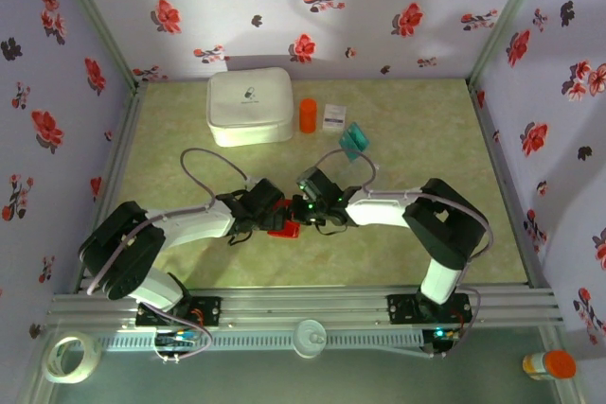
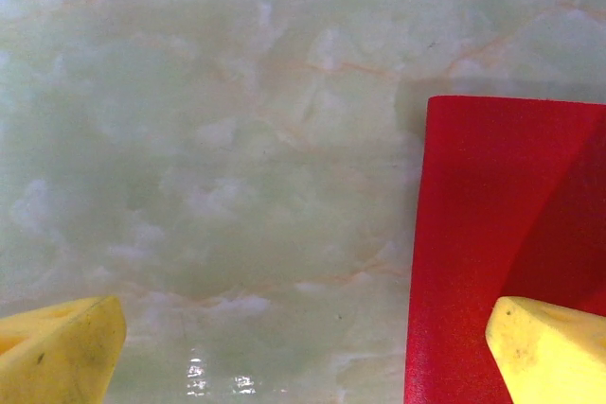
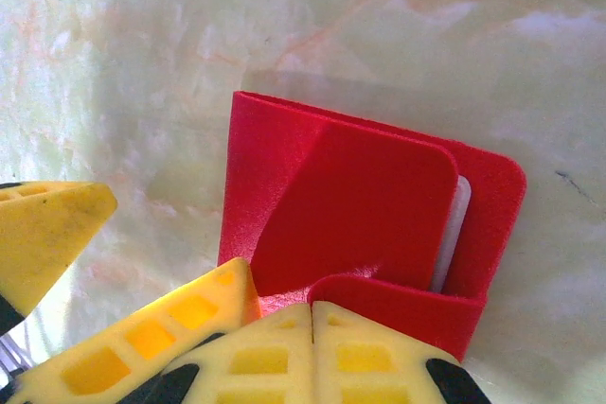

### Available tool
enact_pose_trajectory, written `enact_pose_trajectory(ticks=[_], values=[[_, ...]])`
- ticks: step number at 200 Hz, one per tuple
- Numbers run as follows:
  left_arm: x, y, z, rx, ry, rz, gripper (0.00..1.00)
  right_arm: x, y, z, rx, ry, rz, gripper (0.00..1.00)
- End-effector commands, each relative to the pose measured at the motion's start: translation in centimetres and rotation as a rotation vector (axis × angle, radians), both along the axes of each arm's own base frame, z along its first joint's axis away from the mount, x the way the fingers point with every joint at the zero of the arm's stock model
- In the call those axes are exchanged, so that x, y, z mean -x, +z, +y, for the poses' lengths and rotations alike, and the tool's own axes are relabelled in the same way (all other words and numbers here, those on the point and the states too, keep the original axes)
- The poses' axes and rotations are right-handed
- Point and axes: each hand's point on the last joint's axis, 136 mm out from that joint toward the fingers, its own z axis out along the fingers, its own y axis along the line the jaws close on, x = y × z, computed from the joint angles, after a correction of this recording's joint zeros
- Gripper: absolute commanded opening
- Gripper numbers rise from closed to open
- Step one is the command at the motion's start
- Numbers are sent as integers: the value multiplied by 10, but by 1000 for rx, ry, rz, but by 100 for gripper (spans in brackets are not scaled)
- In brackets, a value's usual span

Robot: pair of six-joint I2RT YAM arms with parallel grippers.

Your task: Put the credit cards into the card holder

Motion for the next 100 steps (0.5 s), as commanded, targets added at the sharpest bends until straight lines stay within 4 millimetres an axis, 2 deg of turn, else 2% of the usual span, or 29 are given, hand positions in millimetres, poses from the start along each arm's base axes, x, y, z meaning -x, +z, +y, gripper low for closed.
enact_pose_trajectory(ticks=[1,71,100], values=[[19,-12,6,-29,-32,65,100,10,-34,-26,91,-50,65,0],[20,-13,6,-27,-30,69,100,9,-56,-63,184,-152,130,0],[19,-11,5,-24,-30,66,100,10,-62,-68,204,-152,162,0]])
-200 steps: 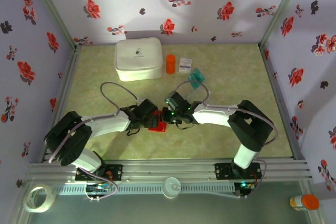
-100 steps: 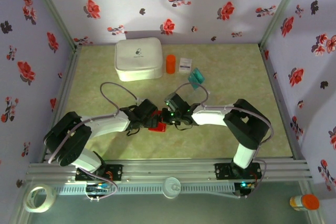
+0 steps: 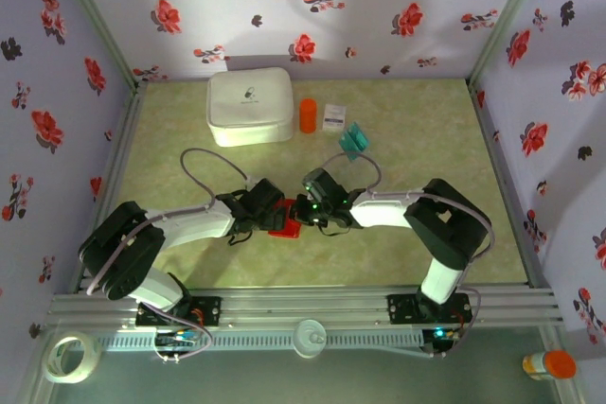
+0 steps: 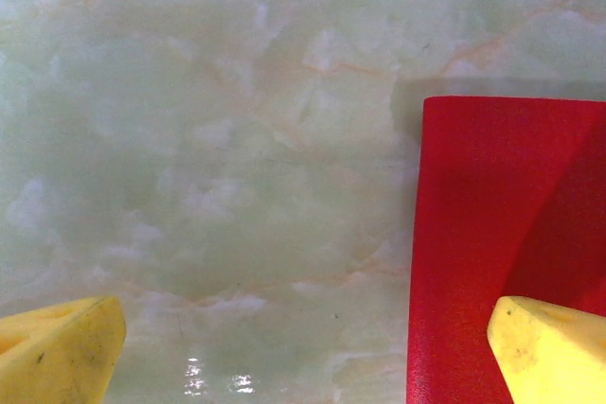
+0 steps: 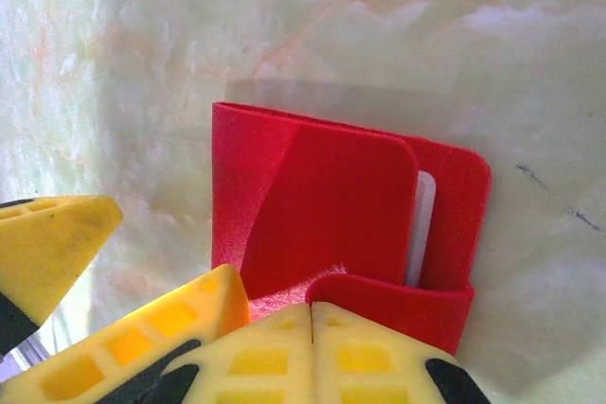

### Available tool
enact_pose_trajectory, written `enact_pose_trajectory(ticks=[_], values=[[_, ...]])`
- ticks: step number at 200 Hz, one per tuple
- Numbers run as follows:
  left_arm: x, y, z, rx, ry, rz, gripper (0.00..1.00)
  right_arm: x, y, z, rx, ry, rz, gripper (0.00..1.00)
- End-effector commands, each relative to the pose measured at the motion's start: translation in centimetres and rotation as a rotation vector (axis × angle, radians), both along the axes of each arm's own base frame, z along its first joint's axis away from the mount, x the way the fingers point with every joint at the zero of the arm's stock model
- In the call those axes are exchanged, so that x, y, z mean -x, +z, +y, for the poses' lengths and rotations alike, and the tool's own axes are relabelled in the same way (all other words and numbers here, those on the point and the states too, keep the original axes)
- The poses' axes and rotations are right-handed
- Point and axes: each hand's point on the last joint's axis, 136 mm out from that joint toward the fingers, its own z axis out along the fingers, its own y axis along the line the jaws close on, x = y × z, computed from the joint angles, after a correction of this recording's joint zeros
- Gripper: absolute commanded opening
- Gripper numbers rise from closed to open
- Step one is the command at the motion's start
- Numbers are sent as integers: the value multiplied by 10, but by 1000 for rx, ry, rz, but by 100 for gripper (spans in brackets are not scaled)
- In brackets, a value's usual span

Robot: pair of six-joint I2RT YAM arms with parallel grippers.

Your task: Put the credit cards into the card holder

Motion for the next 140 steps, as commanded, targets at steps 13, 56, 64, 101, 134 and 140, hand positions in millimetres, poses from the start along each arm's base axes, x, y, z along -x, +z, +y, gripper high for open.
enact_pose_trajectory(ticks=[13,56,64,101,134,140], values=[[19,-12,5,-24,-29,67,100,14,-60,-57,239,-83,138,0],[19,-11,4,-19,-29,65,100,11,-50,-44,195,-57,132,6],[18,-9,3,-15,-29,61,100,9,-44,-40,180,-47,123,10],[15,-1,2,3,-16,47,100,-9,5,-20,113,-1,51,33],[8,22,3,38,20,-8,100,-29,63,-26,62,-32,-39,56],[6,28,5,44,29,-19,100,-32,72,-31,56,-42,-52,59]])
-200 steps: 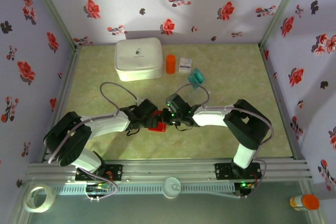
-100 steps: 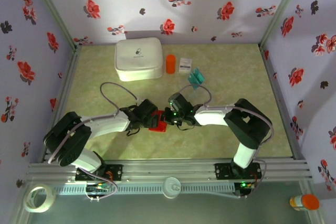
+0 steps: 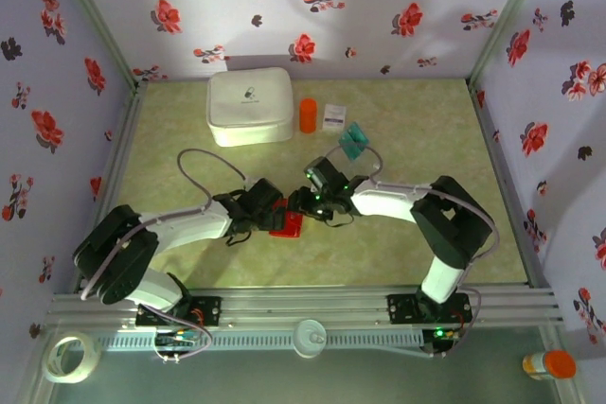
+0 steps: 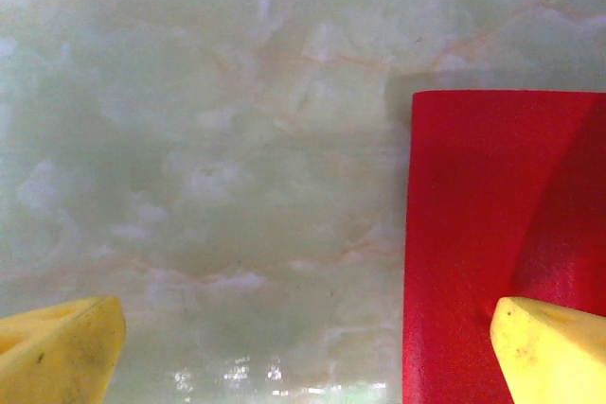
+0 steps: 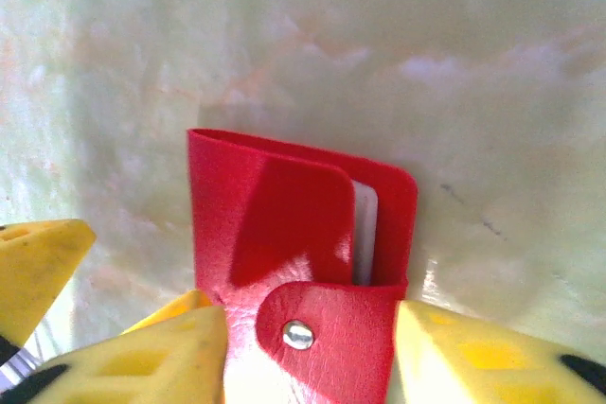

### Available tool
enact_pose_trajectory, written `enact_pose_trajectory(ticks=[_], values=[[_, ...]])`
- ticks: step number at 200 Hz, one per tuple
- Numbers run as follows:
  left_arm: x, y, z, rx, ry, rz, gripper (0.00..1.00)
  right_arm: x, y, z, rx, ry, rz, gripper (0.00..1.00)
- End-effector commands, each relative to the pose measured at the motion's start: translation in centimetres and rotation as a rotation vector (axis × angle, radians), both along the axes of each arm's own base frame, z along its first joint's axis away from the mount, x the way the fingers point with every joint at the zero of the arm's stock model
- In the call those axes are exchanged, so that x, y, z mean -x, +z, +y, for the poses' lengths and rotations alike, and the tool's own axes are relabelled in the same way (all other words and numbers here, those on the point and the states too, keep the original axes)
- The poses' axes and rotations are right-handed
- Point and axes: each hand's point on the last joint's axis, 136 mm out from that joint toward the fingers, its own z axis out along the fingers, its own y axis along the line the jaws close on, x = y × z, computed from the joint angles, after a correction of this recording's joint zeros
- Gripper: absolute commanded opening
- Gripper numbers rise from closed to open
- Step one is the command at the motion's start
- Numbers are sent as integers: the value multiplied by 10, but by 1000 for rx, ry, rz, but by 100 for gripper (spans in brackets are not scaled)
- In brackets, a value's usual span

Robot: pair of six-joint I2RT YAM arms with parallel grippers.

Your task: Put the credit cards into the card holder

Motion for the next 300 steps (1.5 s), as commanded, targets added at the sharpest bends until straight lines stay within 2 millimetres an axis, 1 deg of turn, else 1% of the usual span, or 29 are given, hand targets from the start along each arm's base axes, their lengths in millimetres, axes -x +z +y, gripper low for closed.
enact_pose_trajectory(ticks=[1,14,26,35,39,44,58,75,97,109,119,133,147,168,180,194,206,220,227,234,253,272,276,278,280,287,300], values=[[2,19,4,19,18,-22,100,-18,53,-16,-16,-41,-92,60],[-3,34,7,35,35,-57,100,-23,75,-31,-23,-68,-133,69],[-8,52,12,53,60,-96,100,-28,94,-51,-10,-102,-178,77],[-13,65,18,60,84,-128,100,-31,108,-70,13,-133,-220,86],[-15,71,22,60,98,-145,100,-32,115,-80,26,-150,-242,94],[-18,79,28,56,117,-165,100,-35,122,-94,49,-176,-269,99],[-29,103,46,39,170,-245,100,-40,141,-136,132,-258,-351,99],[-41,132,71,11,232,-348,100,-46,157,-193,277,-385,-438,99],[-57,166,108,-37,307,-467,100,-51,173,-275,501,-627,-541,99],[-65,180,132,-66,366,-530,100,-52,178,-316,636,-754,-587,99],[-72,190,151,-82,410,-571,100,-56,179,-339,715,-798,-599,99],[-81,199,172,-126,439,-623,100,-66,176,-363,787,-823,-611,99],[-88,202,190,-171,458,-668,100,-76,169,-381,828,-857,-618,99],[-98,192,214,-222,494,-701,100,-87,152,-408,971,-870,-590,99],[-103,182,225,-245,506,-709,100,-91,138,-422,1056,-876,-559,99],[-107,169,238,-264,522,-704,100,-97,118,-433,1097,-883,-526,99],[-111,157,246,-281,523,-696,100,-102,102,-435,1108,-874,-522,99],[-115,142,253,-304,526,-686,100,-112,85,-429,1075,-854,-543,99],[-117,133,254,-307,517,-683,100,-116,78,-425,1049,-837,-560,99],[-120,125,254,-306,502,-686,100,-119,74,-422,1022,-836,-587,99],[-128,106,250,-304,465,-707,100,-128,72,-412,941,-822,-695,99],[-135,92,240,-275,413,-760,100,-128,61,-404,870,-799,-755,99],[-137,92,239,-278,399,-771,100,-127,57,-402,859,-796,-767,99],[-138,91,239,-286,392,-772,100,-127,58,-402,853,-802,-784,99],[-138,91,238,-281,385,-774,100,-126,54,-401,850,-799,-786,99],[-141,88,234,-258,365,-779,100,-122,54,-401,833,-817,-840,99],[-146,80,229,-234,322,-779,100,-123,53,-389,782,-751,-867,99]])
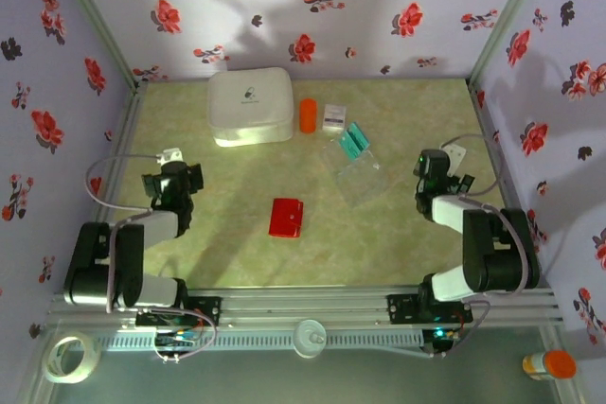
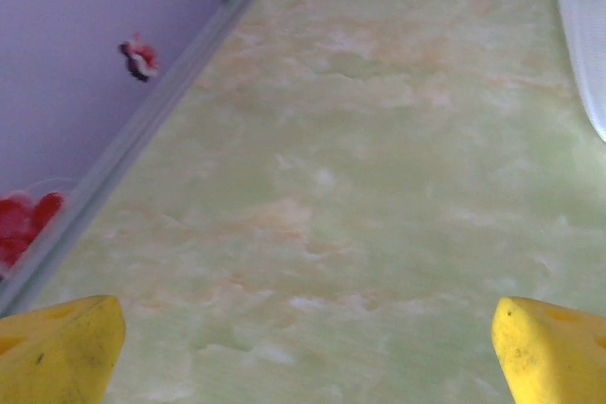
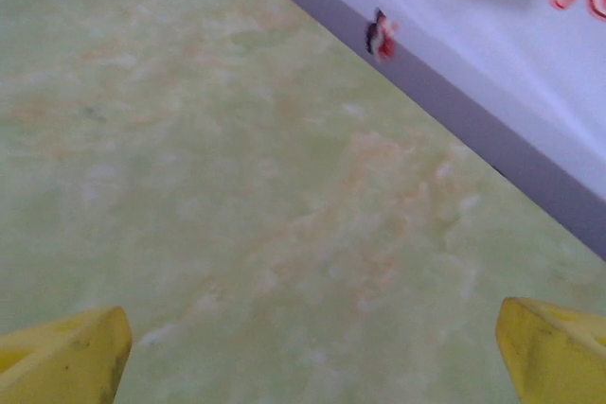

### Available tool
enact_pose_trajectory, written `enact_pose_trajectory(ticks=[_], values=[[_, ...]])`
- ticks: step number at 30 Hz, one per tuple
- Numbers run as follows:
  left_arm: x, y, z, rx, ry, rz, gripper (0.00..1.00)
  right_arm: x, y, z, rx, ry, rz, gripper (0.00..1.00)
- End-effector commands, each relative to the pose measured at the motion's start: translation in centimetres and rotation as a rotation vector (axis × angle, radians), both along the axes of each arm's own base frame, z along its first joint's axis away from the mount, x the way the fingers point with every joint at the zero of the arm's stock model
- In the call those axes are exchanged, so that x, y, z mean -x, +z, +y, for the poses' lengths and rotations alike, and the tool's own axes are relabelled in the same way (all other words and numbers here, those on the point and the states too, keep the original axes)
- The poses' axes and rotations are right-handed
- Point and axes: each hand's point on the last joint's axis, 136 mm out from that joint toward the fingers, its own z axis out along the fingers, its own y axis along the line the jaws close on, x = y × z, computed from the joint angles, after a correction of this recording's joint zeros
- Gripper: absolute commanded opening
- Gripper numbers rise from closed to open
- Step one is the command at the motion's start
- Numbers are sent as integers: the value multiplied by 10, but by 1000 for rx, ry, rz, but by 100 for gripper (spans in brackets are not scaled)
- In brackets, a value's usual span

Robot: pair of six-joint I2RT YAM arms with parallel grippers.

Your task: Put the credit cards into the card holder

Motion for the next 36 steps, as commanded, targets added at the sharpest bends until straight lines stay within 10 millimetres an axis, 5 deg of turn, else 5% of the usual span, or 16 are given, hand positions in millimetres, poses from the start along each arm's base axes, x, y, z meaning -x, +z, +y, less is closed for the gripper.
enact_pose_trajectory(ticks=[1,5,26,34,36], values=[[-25,29,-12,2,-104,-173,100,-17,23,17,-17,128,-177,99],[-31,13,-15,19,-141,-160,100,-25,9,46,-32,316,-183,99],[-37,7,-12,96,-187,-121,100,-38,2,51,-69,362,-140,99],[-29,12,-28,51,-246,-168,100,-13,13,45,-35,335,-255,99],[-36,9,-23,57,-217,-127,100,-25,12,43,-31,319,-243,99]])
